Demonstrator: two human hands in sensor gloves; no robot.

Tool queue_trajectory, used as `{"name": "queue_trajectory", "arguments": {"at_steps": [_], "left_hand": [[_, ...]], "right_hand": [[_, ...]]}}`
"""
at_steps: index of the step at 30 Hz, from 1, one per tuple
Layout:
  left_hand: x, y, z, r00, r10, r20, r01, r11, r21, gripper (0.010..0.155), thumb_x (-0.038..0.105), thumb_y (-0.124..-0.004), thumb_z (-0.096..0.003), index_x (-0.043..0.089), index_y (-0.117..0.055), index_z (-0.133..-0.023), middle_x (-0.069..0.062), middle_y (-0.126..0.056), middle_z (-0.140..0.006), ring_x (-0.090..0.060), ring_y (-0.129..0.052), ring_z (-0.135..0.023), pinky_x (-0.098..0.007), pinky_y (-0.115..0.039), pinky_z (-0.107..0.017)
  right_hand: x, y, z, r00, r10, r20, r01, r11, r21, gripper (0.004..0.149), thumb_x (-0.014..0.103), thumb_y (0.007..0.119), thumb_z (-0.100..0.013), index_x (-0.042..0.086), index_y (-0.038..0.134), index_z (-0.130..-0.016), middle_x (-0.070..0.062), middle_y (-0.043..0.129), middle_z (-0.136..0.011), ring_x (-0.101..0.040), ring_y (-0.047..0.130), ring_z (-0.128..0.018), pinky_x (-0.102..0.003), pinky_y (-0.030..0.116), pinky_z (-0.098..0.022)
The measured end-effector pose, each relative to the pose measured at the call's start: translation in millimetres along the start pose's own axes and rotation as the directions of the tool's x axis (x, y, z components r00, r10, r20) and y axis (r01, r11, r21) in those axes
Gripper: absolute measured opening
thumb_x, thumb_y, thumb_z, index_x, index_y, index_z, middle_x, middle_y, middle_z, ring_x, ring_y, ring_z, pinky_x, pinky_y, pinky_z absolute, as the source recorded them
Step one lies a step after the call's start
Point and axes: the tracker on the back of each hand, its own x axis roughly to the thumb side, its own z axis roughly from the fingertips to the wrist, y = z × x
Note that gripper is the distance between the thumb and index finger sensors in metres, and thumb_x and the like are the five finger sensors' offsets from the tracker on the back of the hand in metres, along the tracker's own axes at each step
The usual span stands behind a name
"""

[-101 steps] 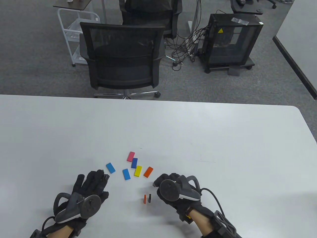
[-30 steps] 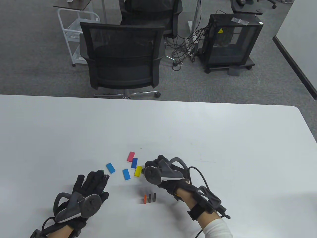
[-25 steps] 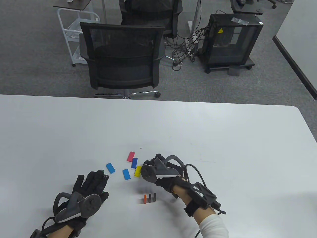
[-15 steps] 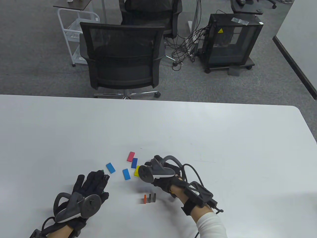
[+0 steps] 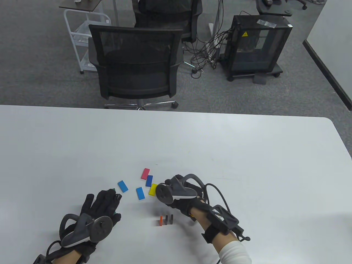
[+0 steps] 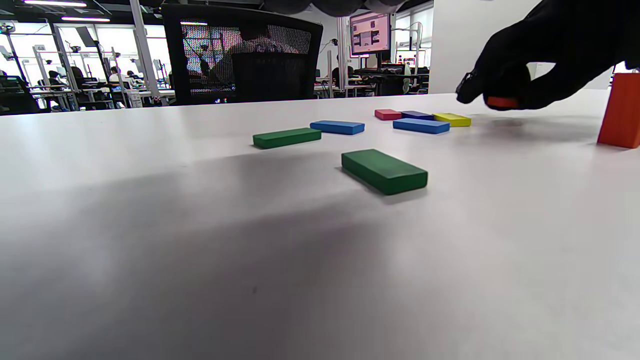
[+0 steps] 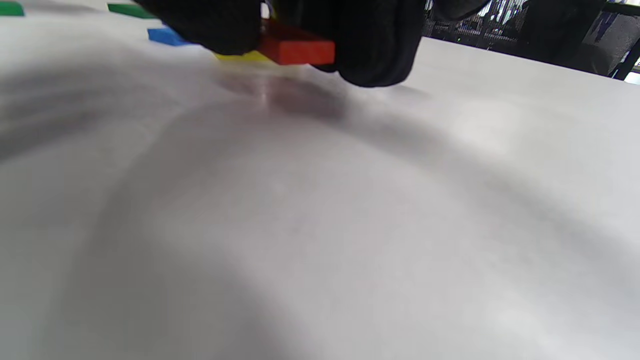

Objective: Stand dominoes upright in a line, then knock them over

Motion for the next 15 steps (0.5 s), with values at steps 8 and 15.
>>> {"name": "queue_trajectory", "arguments": {"at_steps": [8,15], "left_hand": [[1,0,0,1.000,-0.013,0.008,0.013,1.000,-0.003,0.066,0.051,-0.042,-0.0705,0.018,-0.037,-0.127,-0.012,-0.037,-0.134,-0.039,-0.038,-0.122,-0.060,-0.026,-0.087],[2,-1,-1,1.000,-0.018,0.021,0.018,1.000,0.000,0.065,0.051,-0.042,-0.0705,0.018,-0.038,-0.127,-0.012,-0.037,-0.134,-0.039,-0.038,-0.122,-0.060,-0.026,-0.087]], "right_hand": [[-18,-11,37,0.992,-0.109,-0.055,0.103,0.989,-0.110,0.059,0.042,0.074,-0.051,0.018,0.065,-0.105,-0.012,0.077,-0.089,-0.022,0.087,-0.075,-0.054,0.055,-0.077],[-21,-13,84,0.983,-0.146,-0.107,0.123,0.972,-0.198,0.056,0.041,0.077,-0.051,0.017,0.066,-0.100,-0.012,0.081,-0.090,-0.023,0.091,-0.076,-0.052,0.059,-0.075]]}}
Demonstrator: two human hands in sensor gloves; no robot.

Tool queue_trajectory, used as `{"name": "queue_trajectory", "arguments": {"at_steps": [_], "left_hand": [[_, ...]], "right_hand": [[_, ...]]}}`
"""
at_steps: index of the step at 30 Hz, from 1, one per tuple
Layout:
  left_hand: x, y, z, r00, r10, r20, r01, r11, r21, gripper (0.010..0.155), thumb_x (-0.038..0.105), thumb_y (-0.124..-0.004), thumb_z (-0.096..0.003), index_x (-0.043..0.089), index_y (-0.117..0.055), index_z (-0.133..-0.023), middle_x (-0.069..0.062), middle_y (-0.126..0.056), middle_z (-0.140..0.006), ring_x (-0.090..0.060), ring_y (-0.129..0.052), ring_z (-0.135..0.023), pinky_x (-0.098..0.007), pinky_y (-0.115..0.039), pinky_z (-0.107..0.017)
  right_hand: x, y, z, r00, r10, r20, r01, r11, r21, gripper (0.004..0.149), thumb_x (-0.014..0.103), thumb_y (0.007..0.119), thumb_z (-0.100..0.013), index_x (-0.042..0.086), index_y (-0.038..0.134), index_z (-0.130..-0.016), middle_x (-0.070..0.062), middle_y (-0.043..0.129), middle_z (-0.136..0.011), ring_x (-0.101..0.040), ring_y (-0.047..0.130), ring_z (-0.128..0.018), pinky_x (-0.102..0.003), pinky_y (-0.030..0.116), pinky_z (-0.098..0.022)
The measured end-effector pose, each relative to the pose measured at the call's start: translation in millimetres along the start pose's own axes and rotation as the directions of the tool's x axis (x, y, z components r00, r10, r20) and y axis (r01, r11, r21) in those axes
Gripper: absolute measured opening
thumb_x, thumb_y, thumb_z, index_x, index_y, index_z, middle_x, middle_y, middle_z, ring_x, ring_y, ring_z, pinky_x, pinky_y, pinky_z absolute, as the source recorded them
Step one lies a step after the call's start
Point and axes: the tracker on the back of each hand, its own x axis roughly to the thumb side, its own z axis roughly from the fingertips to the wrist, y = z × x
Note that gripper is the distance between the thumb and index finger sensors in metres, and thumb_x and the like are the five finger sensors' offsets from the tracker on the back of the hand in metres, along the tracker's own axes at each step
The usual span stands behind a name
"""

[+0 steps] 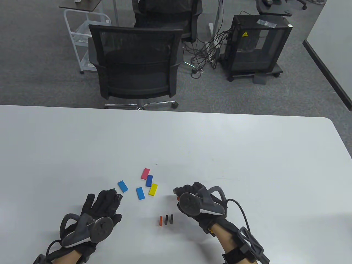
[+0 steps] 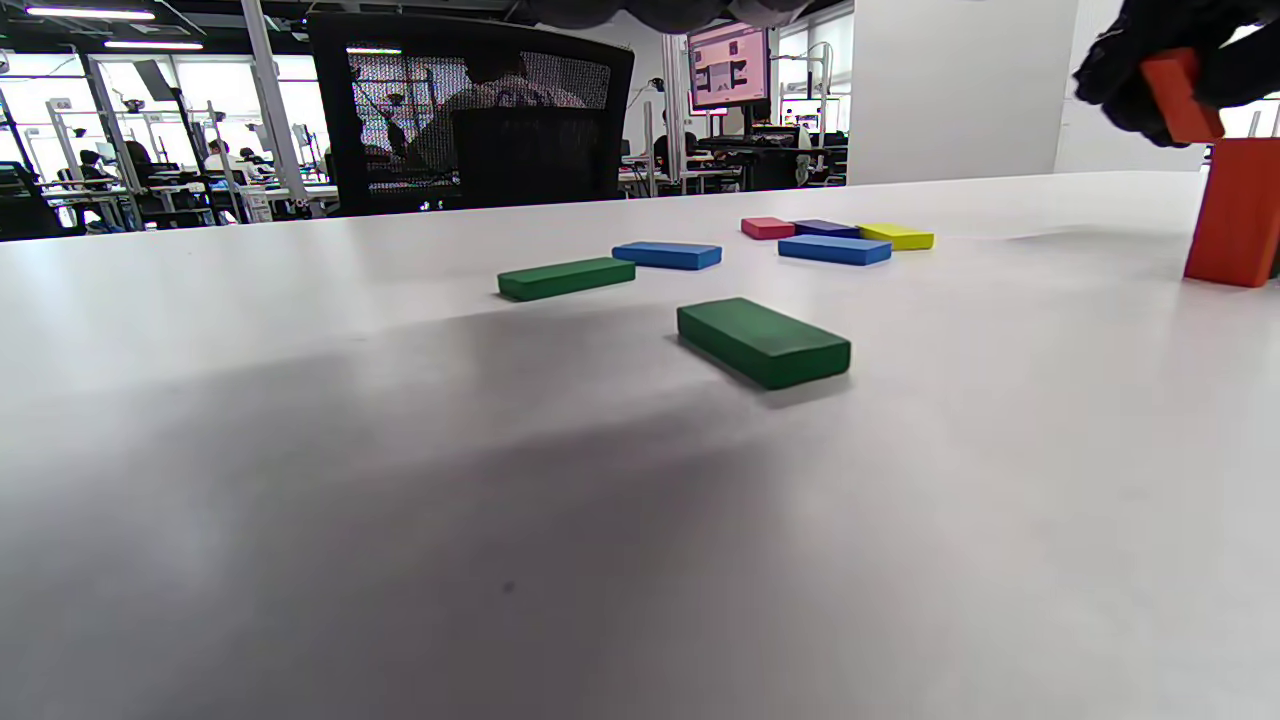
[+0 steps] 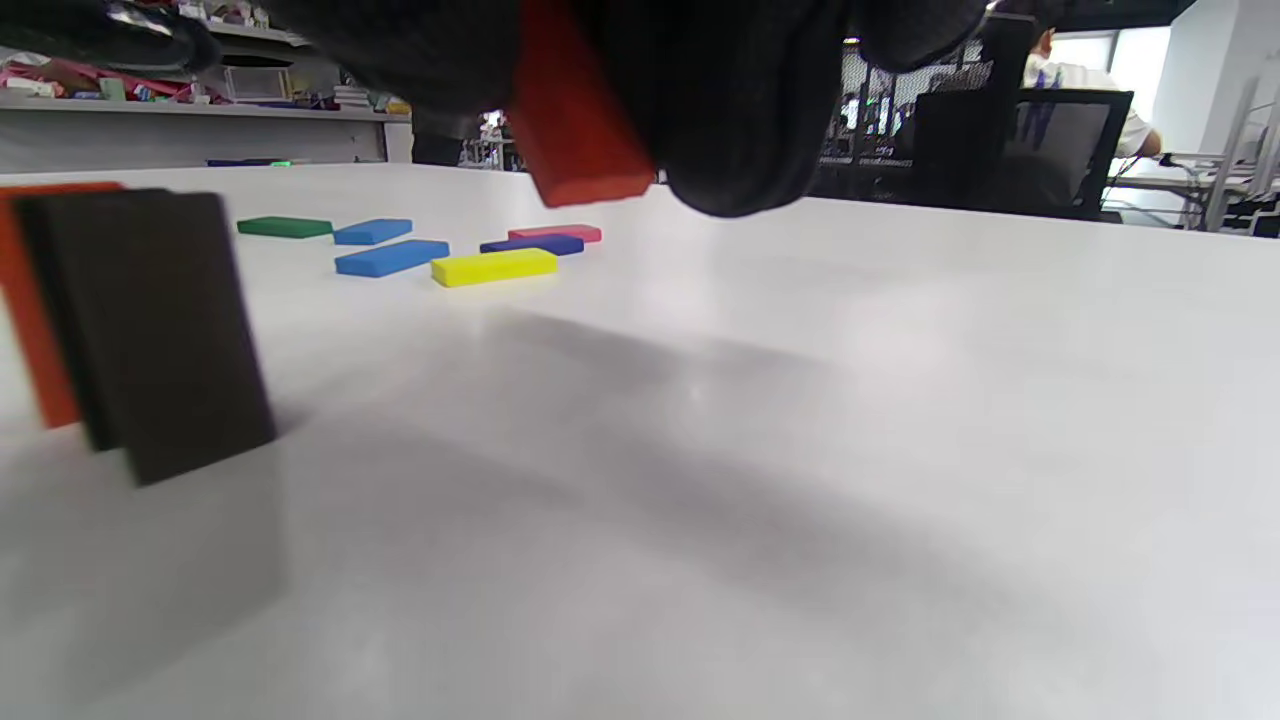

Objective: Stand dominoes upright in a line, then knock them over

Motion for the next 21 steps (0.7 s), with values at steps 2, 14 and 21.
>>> {"name": "queue_trajectory", "arguments": {"at_steps": [2,14,21], "left_hand": [[1,0,0,1.000,0.000,0.007,0.000,1.000,0.000,0.066,0.051,-0.042,-0.0706,0.018,-0.037,-0.127,-0.012,-0.037,-0.134,-0.039,-0.038,-0.122,-0.060,-0.026,-0.087],[0,-1,0,0.999,0.035,0.005,-0.035,0.999,0.026,0.066,0.051,-0.043,-0.0703,0.018,-0.038,-0.127,-0.012,-0.038,-0.134,-0.039,-0.039,-0.122,-0.060,-0.026,-0.087],[-1,-3,-2,0.999,0.039,-0.005,-0.039,0.999,0.011,0.065,0.051,-0.043,-0.0704,0.018,-0.038,-0.127,-0.012,-0.038,-0.134,-0.039,-0.038,-0.122,-0.060,-0.026,-0.087]], "right_hand": [[1,-2,12,1.000,-0.018,-0.015,0.017,1.000,-0.020,0.055,0.041,0.077,-0.051,0.017,0.067,-0.099,-0.012,0.081,-0.090,-0.023,0.092,-0.076,-0.051,0.060,-0.075],[0,3,48,0.987,-0.145,-0.064,0.138,0.985,-0.099,0.052,0.039,0.078,-0.052,0.016,0.070,-0.098,-0.012,0.083,-0.091,-0.023,0.094,-0.077,-0.050,0.061,-0.074],[-4,6,48,0.977,-0.202,-0.065,0.195,0.976,-0.096,0.051,0.038,0.078,-0.053,0.016,0.070,-0.098,-0.013,0.083,-0.092,-0.023,0.094,-0.078,-0.050,0.061,-0.074]]}}
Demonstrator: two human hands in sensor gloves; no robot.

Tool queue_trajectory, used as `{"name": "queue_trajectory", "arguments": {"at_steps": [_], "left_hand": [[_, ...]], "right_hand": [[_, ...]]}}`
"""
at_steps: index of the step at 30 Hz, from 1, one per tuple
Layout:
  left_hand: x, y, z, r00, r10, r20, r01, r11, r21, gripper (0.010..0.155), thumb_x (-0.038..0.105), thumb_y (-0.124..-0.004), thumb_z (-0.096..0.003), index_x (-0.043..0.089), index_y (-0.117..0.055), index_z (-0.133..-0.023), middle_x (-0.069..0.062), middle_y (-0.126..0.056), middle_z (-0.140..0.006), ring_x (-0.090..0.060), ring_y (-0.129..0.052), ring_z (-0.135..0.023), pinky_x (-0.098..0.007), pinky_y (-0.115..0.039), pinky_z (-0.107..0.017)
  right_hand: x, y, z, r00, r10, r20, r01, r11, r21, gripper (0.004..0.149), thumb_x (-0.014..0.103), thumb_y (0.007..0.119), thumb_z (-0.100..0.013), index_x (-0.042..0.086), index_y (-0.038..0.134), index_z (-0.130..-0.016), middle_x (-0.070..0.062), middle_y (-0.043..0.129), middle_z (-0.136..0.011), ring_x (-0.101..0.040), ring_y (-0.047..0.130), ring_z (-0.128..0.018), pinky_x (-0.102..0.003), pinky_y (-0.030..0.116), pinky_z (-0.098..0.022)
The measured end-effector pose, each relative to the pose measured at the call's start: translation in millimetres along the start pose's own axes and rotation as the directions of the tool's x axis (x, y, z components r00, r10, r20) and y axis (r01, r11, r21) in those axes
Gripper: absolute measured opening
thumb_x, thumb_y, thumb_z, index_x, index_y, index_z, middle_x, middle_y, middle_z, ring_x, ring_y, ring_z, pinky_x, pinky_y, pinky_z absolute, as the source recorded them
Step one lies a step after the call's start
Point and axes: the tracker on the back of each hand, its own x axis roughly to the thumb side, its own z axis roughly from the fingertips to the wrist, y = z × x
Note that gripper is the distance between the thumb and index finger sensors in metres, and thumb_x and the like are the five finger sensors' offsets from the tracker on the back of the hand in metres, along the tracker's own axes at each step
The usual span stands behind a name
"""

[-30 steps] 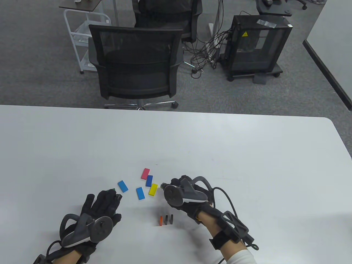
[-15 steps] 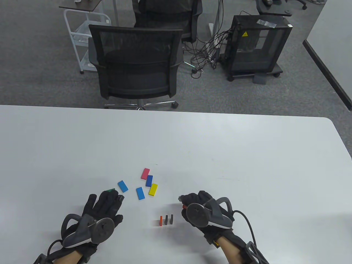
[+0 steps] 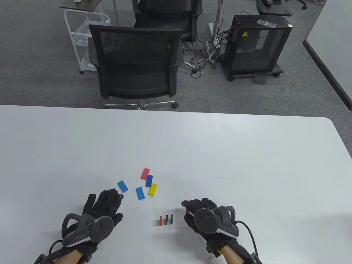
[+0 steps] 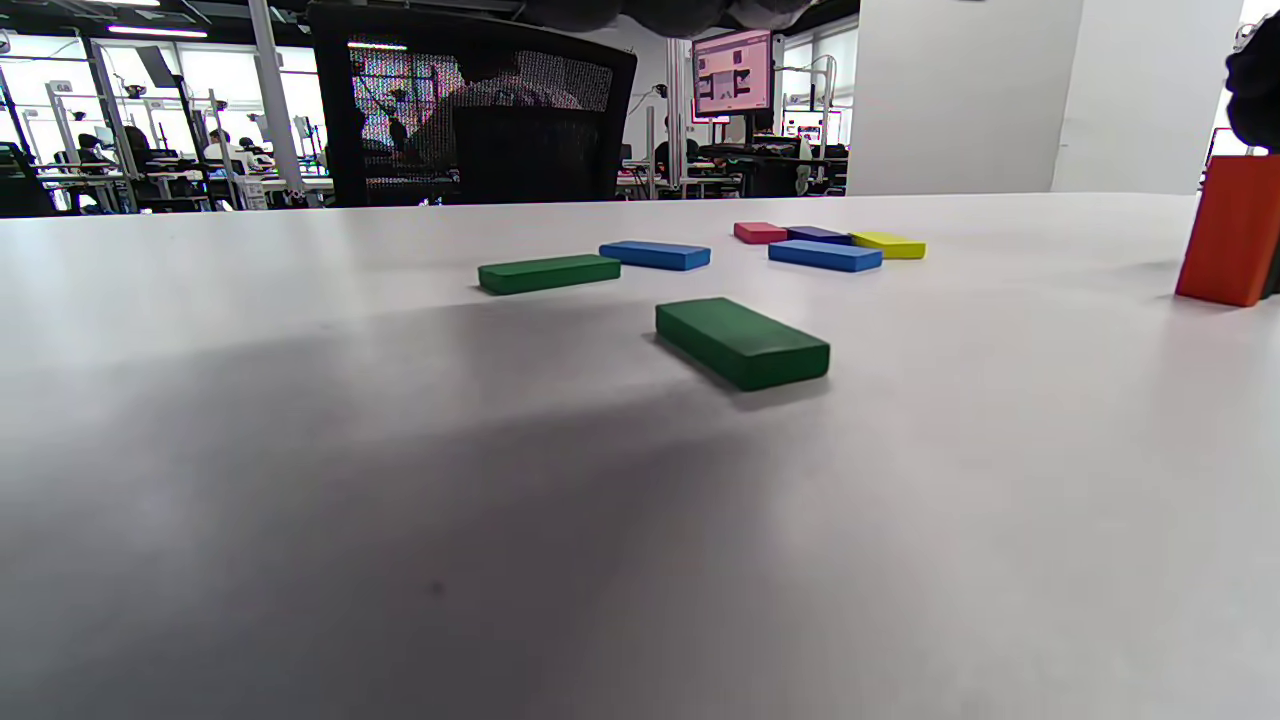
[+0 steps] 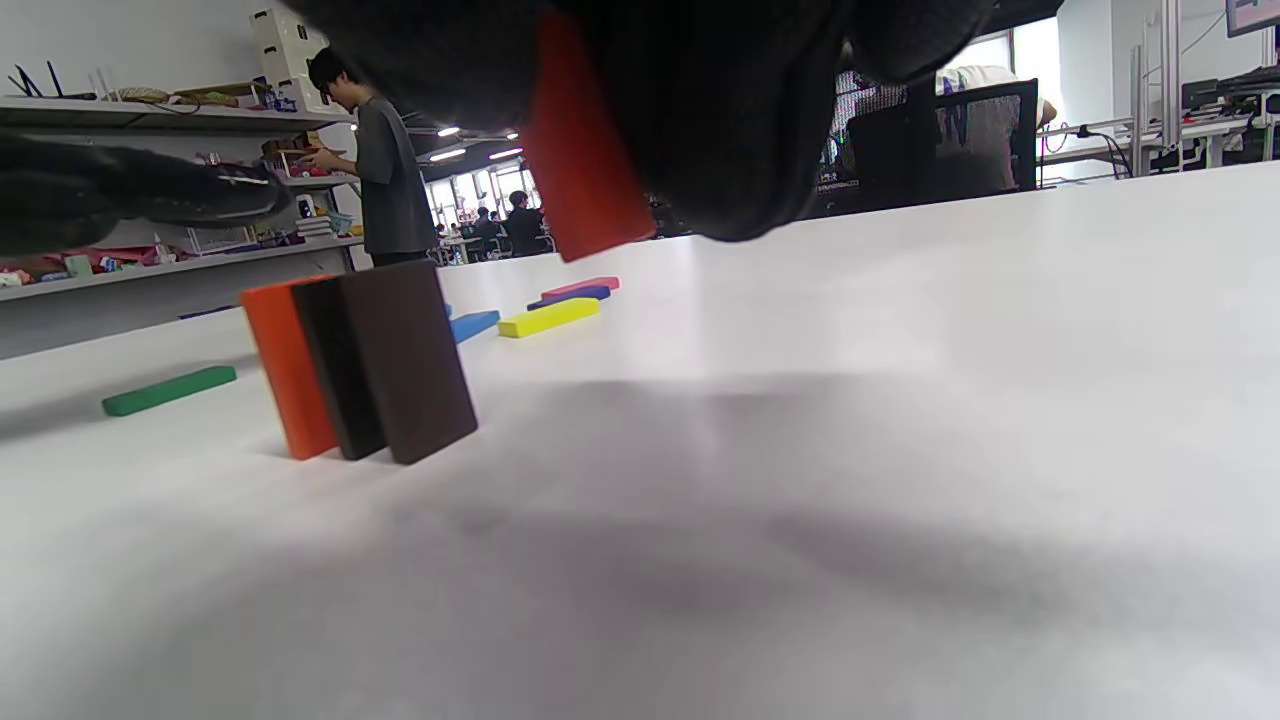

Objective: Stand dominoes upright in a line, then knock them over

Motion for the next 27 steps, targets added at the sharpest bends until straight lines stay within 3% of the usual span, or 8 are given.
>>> {"name": "queue_trajectory", "arguments": {"at_steps": [16,27], "left_hand": [[2,1,1,1.000,-0.012,0.006,0.012,1.000,0.015,0.065,0.051,-0.043,-0.0703,0.018,-0.038,-0.126,-0.012,-0.038,-0.134,-0.038,-0.038,-0.122,-0.060,-0.026,-0.087],[1,2,2,1.000,-0.011,0.007,0.011,1.000,0.022,0.065,0.051,-0.043,-0.0702,0.018,-0.038,-0.127,-0.012,-0.038,-0.134,-0.038,-0.038,-0.122,-0.060,-0.026,-0.087]], "right_hand": [[3,6,1,0.999,-0.034,-0.001,0.034,0.999,0.019,0.051,0.035,0.077,-0.054,0.014,0.069,-0.100,-0.014,0.082,-0.094,-0.024,0.093,-0.079,-0.050,0.061,-0.074],[14,21,-2,1.000,-0.026,0.015,0.024,0.996,0.087,0.051,0.034,0.077,-0.054,0.015,0.067,-0.101,-0.014,0.080,-0.096,-0.025,0.091,-0.081,-0.051,0.060,-0.074]]}}
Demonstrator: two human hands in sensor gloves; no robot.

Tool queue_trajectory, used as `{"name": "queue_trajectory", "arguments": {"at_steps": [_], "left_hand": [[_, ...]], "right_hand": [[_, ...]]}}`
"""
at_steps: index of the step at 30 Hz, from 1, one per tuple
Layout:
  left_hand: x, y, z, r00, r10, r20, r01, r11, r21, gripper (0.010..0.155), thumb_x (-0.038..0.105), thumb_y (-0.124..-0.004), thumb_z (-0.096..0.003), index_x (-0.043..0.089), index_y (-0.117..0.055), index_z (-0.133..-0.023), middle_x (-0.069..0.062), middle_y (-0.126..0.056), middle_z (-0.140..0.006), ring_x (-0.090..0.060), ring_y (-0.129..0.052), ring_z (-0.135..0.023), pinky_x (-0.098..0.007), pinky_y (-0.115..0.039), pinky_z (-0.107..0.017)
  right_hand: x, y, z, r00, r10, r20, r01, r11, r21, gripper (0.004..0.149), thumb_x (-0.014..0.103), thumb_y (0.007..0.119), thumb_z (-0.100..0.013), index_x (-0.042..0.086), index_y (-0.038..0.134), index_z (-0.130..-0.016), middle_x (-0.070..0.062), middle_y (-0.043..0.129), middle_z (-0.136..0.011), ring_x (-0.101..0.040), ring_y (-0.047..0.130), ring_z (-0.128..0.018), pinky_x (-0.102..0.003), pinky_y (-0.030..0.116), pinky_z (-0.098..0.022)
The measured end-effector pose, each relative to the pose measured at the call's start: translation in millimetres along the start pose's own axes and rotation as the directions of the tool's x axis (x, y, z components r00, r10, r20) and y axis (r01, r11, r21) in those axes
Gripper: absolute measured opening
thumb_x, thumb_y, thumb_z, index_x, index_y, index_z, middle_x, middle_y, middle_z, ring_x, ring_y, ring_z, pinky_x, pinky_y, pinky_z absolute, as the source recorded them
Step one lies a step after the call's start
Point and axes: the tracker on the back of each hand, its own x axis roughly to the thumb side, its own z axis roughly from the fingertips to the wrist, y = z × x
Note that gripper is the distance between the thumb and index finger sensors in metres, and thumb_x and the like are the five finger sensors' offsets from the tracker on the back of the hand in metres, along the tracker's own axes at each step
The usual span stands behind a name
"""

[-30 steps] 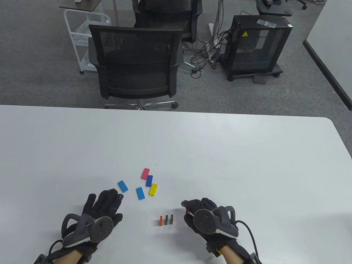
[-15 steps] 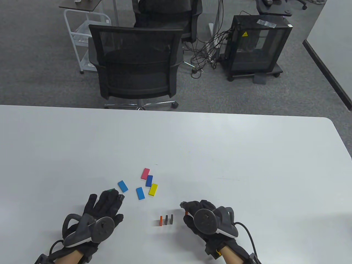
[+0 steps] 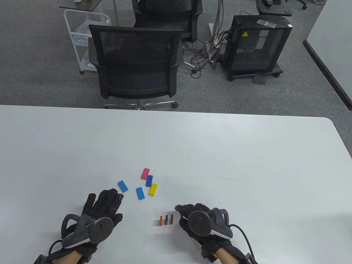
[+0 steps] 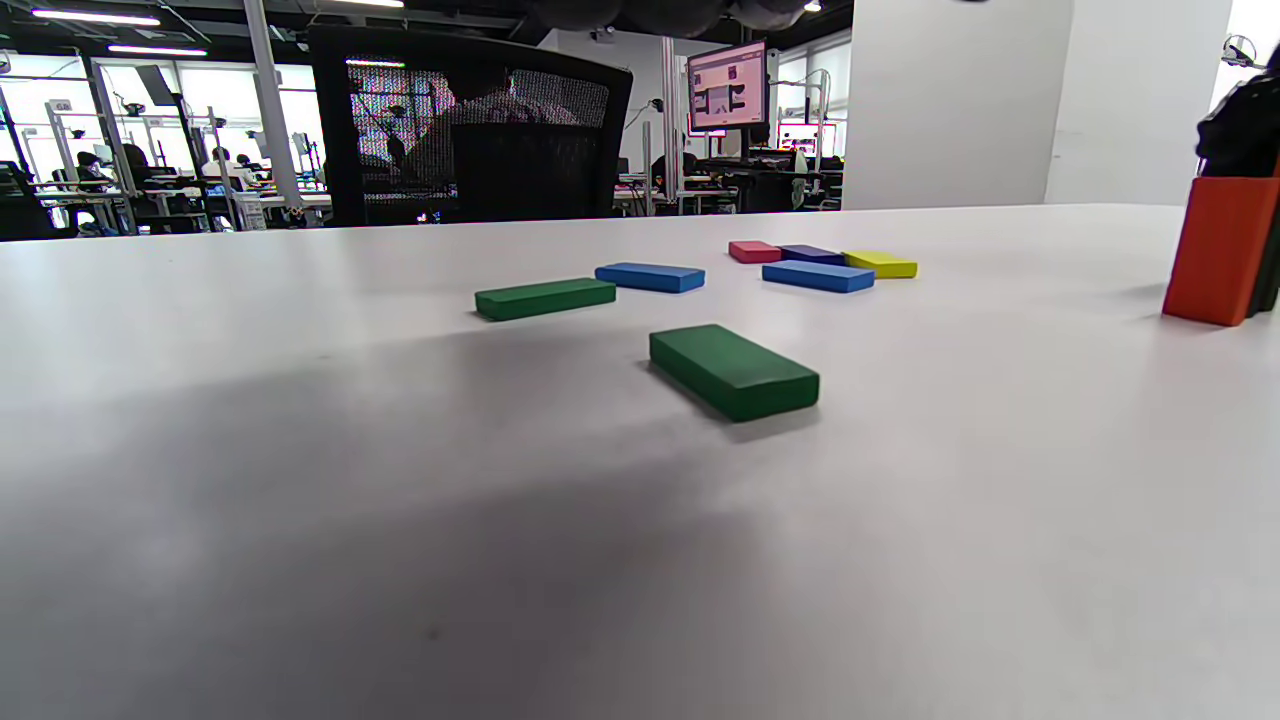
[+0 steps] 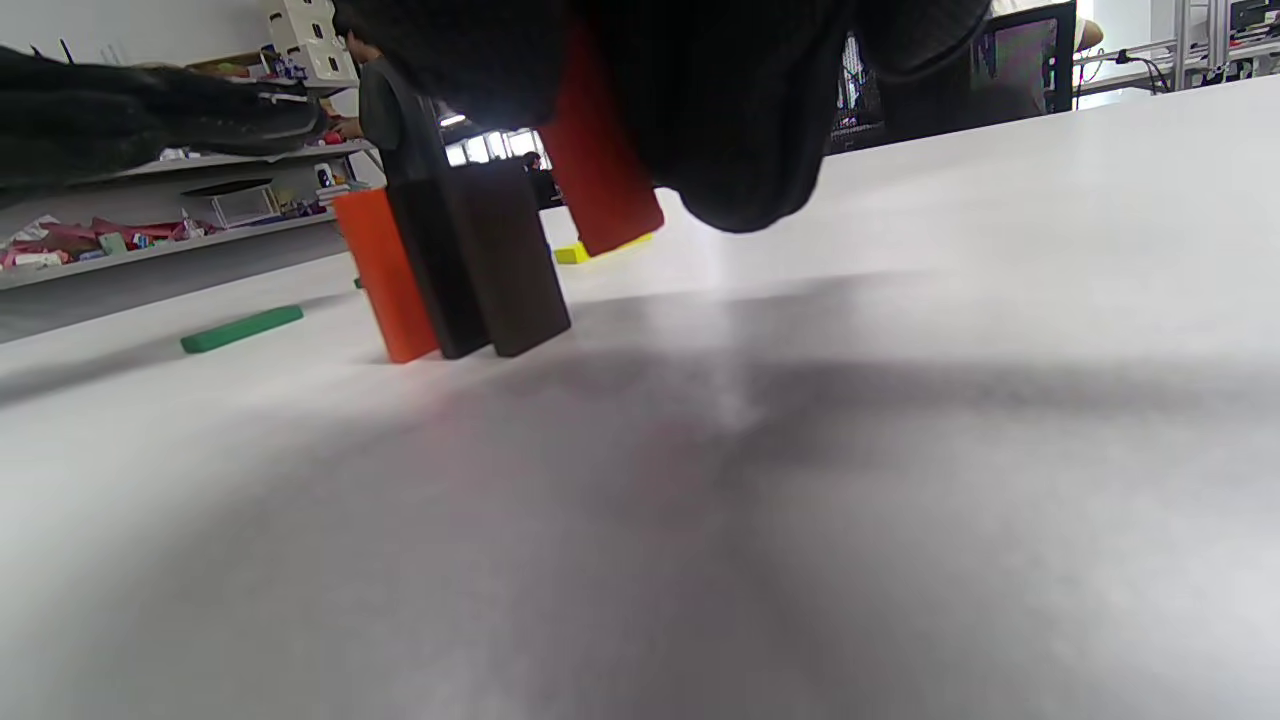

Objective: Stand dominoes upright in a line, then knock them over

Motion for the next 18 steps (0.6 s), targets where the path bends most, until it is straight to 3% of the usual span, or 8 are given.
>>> {"name": "queue_trajectory", "arguments": {"at_steps": [18], "left_hand": [[1,1,1,1.000,-0.004,0.002,0.004,1.000,-0.006,0.066,0.051,-0.043,-0.0703,0.018,-0.038,-0.127,-0.012,-0.038,-0.134,-0.039,-0.038,-0.122,-0.060,-0.026,-0.087]], "right_hand": [[2,14,-8,0.999,0.005,-0.046,-0.003,0.999,0.043,0.051,0.033,0.077,-0.054,0.015,0.064,-0.100,-0.015,0.079,-0.095,-0.025,0.091,-0.080,-0.051,0.060,-0.074]]}}
